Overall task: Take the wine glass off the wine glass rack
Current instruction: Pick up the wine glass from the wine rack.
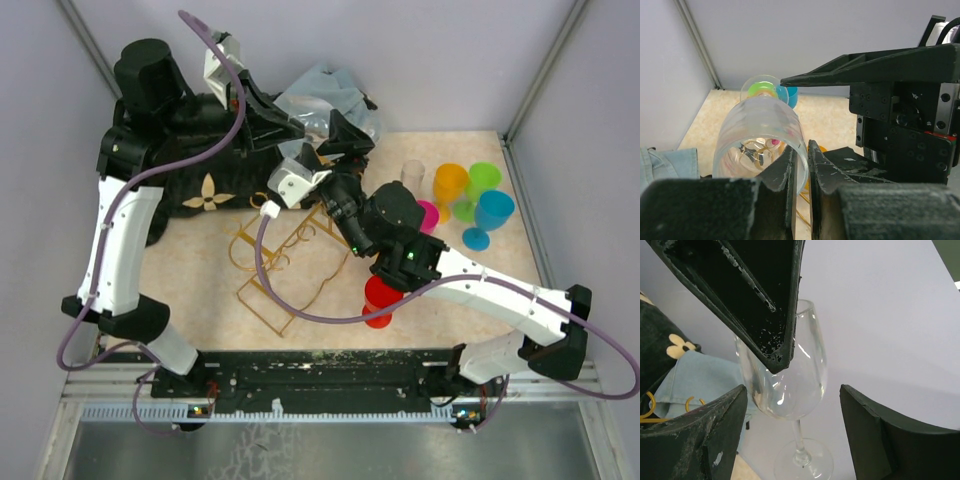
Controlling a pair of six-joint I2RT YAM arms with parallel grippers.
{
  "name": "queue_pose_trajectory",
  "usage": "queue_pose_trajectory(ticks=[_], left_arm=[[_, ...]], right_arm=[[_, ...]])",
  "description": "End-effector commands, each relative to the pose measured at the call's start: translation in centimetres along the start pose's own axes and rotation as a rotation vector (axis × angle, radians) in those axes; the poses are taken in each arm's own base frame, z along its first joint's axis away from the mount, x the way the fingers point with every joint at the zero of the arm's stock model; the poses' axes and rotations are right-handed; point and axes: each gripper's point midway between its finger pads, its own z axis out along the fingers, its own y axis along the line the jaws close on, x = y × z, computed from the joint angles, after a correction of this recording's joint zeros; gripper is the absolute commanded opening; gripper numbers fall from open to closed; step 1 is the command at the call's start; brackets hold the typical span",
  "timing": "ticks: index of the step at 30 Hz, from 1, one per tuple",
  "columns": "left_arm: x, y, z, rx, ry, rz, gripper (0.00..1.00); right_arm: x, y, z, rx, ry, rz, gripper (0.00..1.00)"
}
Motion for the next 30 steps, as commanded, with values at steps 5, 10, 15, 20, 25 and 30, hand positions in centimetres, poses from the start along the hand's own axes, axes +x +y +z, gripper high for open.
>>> queue_pose_trajectory(ticks=[5,10,15,20,25,30], left_arm=[[0.8,-0.2,0.5,0.047,0.016,-0.044,0.0],[0.8,-0.7,0.4,0.068,0.016,-0.052,0.0],[0.6,-1.2,0.2,0.079,0.013,-0.046,0.0],[0.1,-1.9,-0.1,0.088,0.007,-0.041,0.0],[-0.2,-3.0,-0.4,0.117,0.002,-0.049,0.0],[-0.9,-4.2,-0.9,0.144,-0.01,-0.044,0.0]], right_arm=[[-3.2,-3.8,0.1,0.078,-0.124,0.052,0.73],[-3.4,-3.3,0.4,0.079,-0.132,0.05,0.73],[-3.6,-3.0,0.7,0.065,-0.136,0.048,0.73],[-2.8,-2.1,0.8,0.051,-0.117,0.045,0.73],[-2.6,-2.3,0.8,0.062,-0.112,0.046,0.73],[-2.2,-2.0,1.0,0.056,-0.1,0.044,0.73]])
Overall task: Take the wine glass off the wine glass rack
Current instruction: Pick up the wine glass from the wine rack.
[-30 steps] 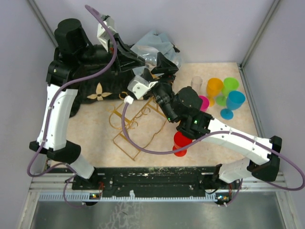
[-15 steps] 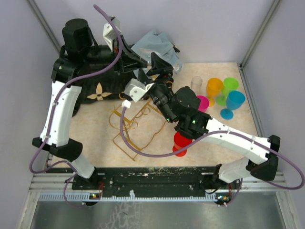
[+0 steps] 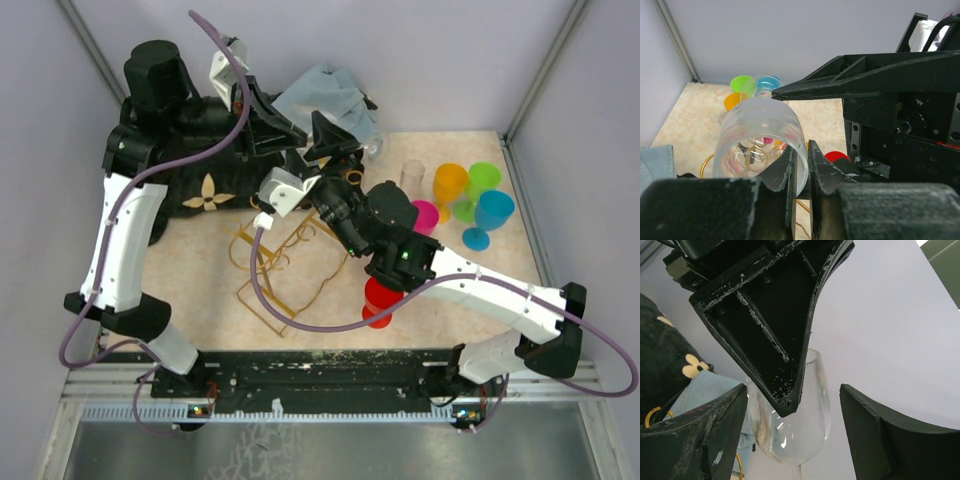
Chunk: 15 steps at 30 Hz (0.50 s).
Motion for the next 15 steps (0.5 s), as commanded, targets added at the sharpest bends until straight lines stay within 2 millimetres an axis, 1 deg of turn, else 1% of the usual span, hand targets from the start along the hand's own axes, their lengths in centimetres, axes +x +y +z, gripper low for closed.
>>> queue_pose_trajectory(ticks=[1,6,12,13,15], left_arm=[[-1.9,-4.1,-1.1,0.086,-0.03,0.031,0.0],[-1.8,-4.6,-1.3,0.096,-0.028,0.021,0.0],[-2.0,-5.4,-1.6,0.117,-0.031,0.023,0.0],[-2.0,-5.5,-1.6,0.119,-0.031,0.023,0.0],[-2.0,-5.6,-1.6,0.122,-0.031,0.022,0.0]], right_arm=[[-0.2,-3.4,0.0,0.106,0.001,0.047,0.73],[-0.2,-3.3,0.2,0.109,0.003,0.05,0.73],[-0.2,-3.0,0.3,0.103,0.004,0.05,0.69],[-0.2,-3.2,0.3,0.107,0.003,0.051,0.67],[-0.1,-3.3,0.3,0.111,0.008,0.053,0.5]])
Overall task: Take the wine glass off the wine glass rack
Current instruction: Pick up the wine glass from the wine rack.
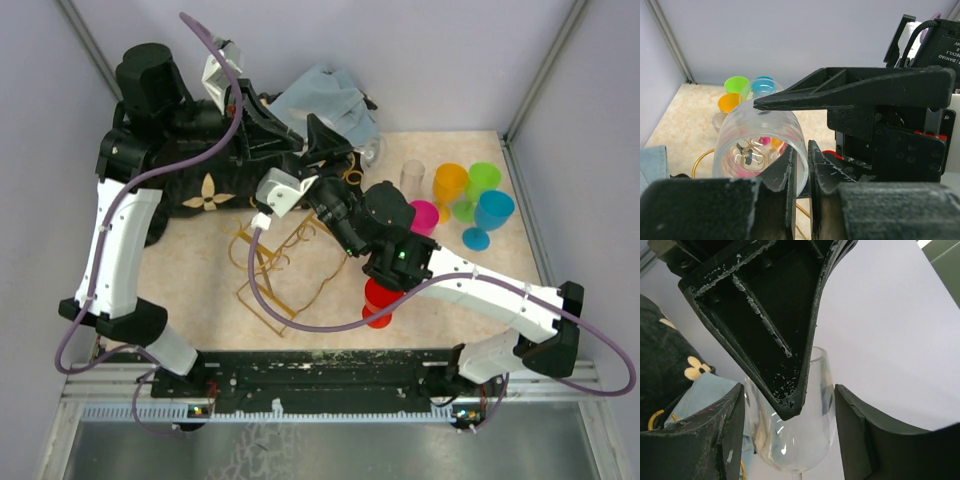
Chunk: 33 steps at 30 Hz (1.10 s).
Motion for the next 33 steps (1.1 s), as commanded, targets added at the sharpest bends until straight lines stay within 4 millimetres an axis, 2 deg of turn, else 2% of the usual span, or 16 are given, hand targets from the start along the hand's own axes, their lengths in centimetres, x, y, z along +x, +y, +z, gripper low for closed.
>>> queue_pose_trajectory(ticks=[1,4,6,8,12,17,20,21,28,33], left_arm=[[-1.5,-4.1,-1.0,0.101,-0.021,0.028,0.0],[-1.5,-4.2,-1.0,0.104,-0.021,0.028,0.0],[-1.5,-4.3,-1.0,0.103,-0.022,0.032,0.01],[-1.5,-4.3,-1.1,0.094,-0.028,0.041,0.13],[-1.8,-4.3,-1.3,0.055,-0.048,0.078,0.51],[-1.8,-3.6,-1.3,0.016,-0.054,0.077,0.83],[-1.8,-3.0,-1.2,-0.011,-0.056,0.069,0.96],[-1.8,-2.8,-1.2,-0.017,-0.055,0.063,0.99],[-1.6,-1.5,-1.0,-0.06,-0.055,0.051,1.0],[-1.8,0.3,-1.6,-0.124,-0.065,0.053,1.0]], right_arm=[[0.0,-3.9,0.0,0.12,0.017,0.05,0.39],[-0.1,-4.5,-0.1,0.135,0.021,0.056,0.16],[0.0,-4.8,-0.2,0.142,0.026,0.057,0.09],[-0.1,-4.9,-0.3,0.145,0.025,0.061,0.08],[0.0,-5.1,-0.5,0.153,0.03,0.062,0.07],[0.2,-5.8,-1.0,0.175,0.041,0.065,0.06],[0.5,-6.2,-1.3,0.187,0.052,0.066,0.05],[0.6,-6.3,-1.4,0.193,0.056,0.069,0.05],[1.1,-7.8,-2.6,0.233,0.076,0.089,0.02],[1.4,-8.9,-3.5,0.262,0.085,0.097,0.01]])
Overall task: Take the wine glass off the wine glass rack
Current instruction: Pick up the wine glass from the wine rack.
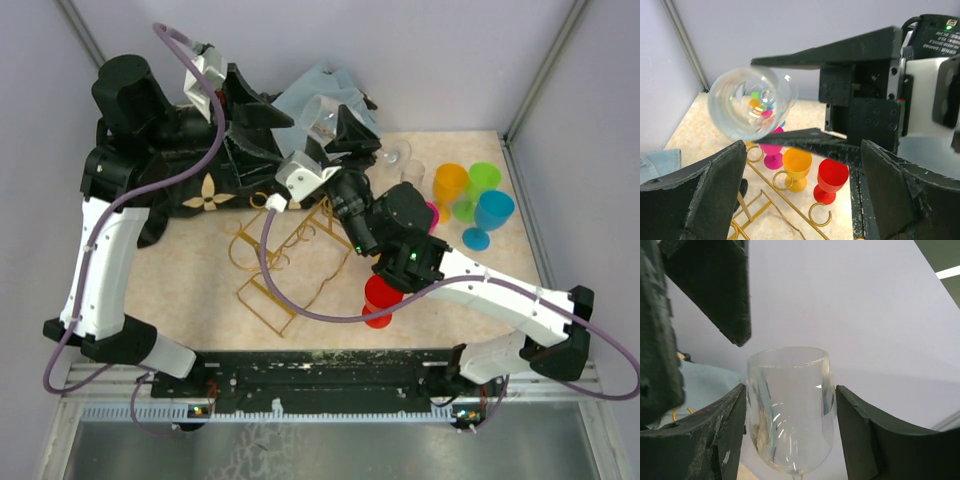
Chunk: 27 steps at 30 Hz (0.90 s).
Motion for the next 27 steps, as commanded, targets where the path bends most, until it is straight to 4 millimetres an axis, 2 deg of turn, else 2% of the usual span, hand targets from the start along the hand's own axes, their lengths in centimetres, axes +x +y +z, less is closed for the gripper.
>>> queue_pose_trajectory(ticks=[1,5,11,22,27], left_arm=[[-0.5,2.2,-0.4,-0.074,-0.021,0.002,1.0],[-1.1,4.3,-1.5,-0.127,-0.047,-0.035,1.0],[-1.7,6.2,-3.1,-0.165,-0.073,-0.075,1.0],[-1.5,6.1,-3.4,-0.142,-0.07,-0.088,0.99],[-1.1,5.8,-3.4,-0.128,-0.062,-0.098,0.99]], right_arm=[[-0.3,-6.3,-1.6,0.156,-0.017,0.085,0.01],[0.2,-7.3,-2.3,0.188,0.003,0.12,0.01],[1.7,-9.1,-3.8,0.257,0.056,0.21,0.01],[6.9,-13.7,-7.7,0.434,0.163,0.383,0.02],[9.2,-15.1,-9.1,0.494,0.208,0.425,0.02]])
